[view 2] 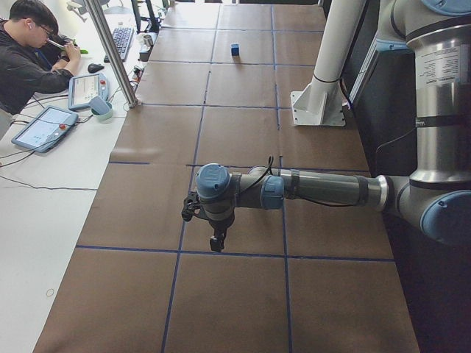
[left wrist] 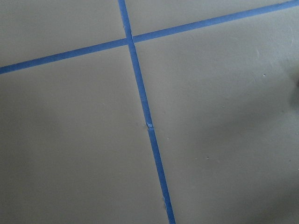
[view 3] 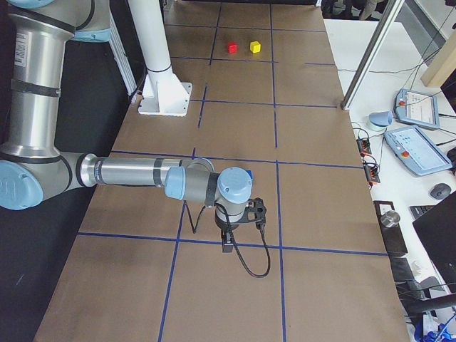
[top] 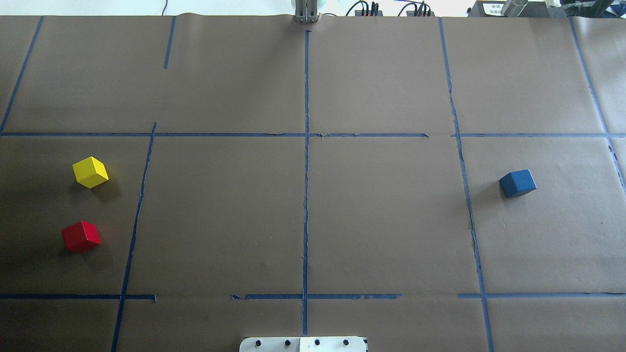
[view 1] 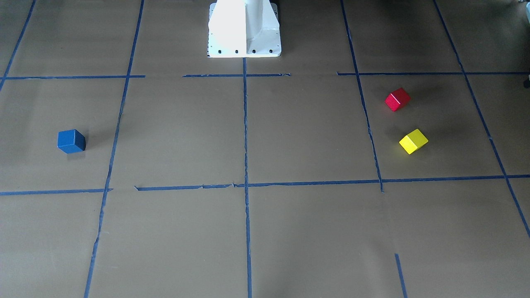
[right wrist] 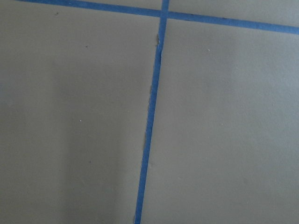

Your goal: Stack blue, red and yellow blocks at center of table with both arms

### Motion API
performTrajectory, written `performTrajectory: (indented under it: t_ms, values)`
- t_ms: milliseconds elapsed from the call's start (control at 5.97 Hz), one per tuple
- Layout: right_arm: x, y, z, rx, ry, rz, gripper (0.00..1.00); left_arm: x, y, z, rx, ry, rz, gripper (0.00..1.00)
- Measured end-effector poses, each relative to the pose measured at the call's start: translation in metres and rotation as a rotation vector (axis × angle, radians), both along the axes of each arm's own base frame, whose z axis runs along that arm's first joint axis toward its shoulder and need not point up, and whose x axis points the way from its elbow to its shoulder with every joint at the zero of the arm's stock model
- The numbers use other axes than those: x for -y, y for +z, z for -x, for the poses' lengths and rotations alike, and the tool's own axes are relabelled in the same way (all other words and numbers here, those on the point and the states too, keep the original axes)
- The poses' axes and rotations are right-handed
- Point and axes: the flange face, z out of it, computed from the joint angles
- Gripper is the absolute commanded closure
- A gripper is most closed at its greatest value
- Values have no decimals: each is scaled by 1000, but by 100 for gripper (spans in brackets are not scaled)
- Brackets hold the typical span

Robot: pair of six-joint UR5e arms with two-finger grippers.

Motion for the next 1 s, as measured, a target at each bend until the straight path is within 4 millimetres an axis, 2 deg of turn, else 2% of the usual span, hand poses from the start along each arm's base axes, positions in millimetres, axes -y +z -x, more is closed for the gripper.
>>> performTrajectory:
  t_ms: [167,335,502,670,1005]
  values:
    - [8,-12,7,12,-9,-74,0,0,0,0,0,0,1,0]
    - [17,-26,27,31,-10,-141,0,0,1,0,0,0,2,0]
    - [25,-40,61,56,10,-150,0,0,0,0,-1,0,2,0]
    - [29,-56,105,79,46,-144,0,0,0,0,-1,0,2,0]
    - [42,-96,203,88,87,-164,0,0,0,0,-1,0,2,0]
